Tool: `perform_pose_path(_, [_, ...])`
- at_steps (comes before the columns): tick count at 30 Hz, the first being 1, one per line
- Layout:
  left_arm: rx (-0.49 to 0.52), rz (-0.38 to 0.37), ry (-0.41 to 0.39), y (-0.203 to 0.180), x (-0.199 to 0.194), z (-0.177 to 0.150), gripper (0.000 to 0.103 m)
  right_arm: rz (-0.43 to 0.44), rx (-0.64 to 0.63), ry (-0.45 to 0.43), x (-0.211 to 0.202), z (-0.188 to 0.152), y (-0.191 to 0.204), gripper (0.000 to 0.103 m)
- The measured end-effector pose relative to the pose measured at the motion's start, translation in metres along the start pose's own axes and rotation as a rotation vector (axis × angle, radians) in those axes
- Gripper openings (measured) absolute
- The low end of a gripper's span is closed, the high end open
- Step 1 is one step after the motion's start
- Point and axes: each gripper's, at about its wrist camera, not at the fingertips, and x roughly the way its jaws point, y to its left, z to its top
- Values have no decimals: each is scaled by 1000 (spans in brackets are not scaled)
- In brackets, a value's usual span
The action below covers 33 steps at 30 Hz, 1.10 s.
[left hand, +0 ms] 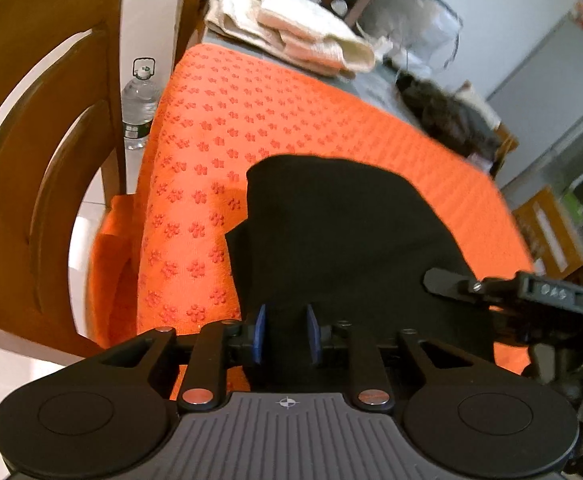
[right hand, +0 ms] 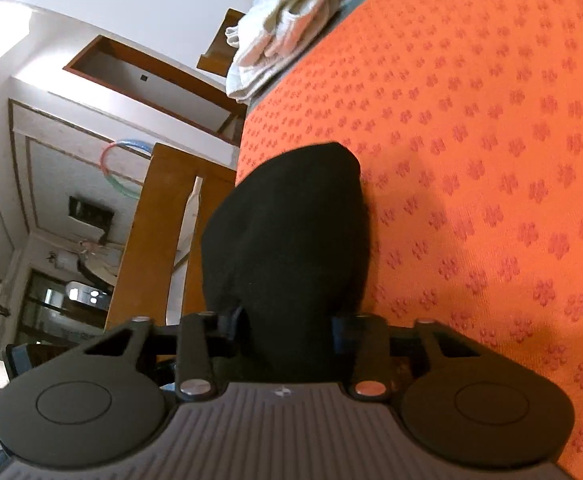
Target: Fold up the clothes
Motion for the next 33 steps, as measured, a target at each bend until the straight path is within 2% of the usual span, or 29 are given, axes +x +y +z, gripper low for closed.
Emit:
perform_pose_path(4, [-69,-49,-57,10,-24,3,27,-65,-151,-20,-10,12,43,34])
perform_pose_path(9, [-131,-94,-142,22,-58,12,33,-254,-532,-31,-21,26,118,33])
perform_pose_path(12, [-133,-100,-172,22,-71,16,34,-370,-777,-23,-24,28,152,33])
perform_pose_path(17, [-144,-104,-209,17,-82,20,39,-556,-1165,20,-25,21,178,33])
perform_pose_path(21, [-150,-115,-211,13,-84,21,41,-682,-1481,54,-15,-1,181,33])
perform_pose_path(24, [-148,-129,-200,10,-85,19,44,-737,-1670,70,-8,-24,171,33])
perform_pose_path(27, [-138,-136,-181,6,-84,16,45,-747,-1796,113,-1,-51,153,33])
perform_pose_path(30, [-128,-134,-156,3,-82,14,46,-715,-1890,123,0,-79,140,34])
perform_pose_path(33, [-111,-127,-131,0,-80,11,47,-673,-1905,144,-4,-99,137,37])
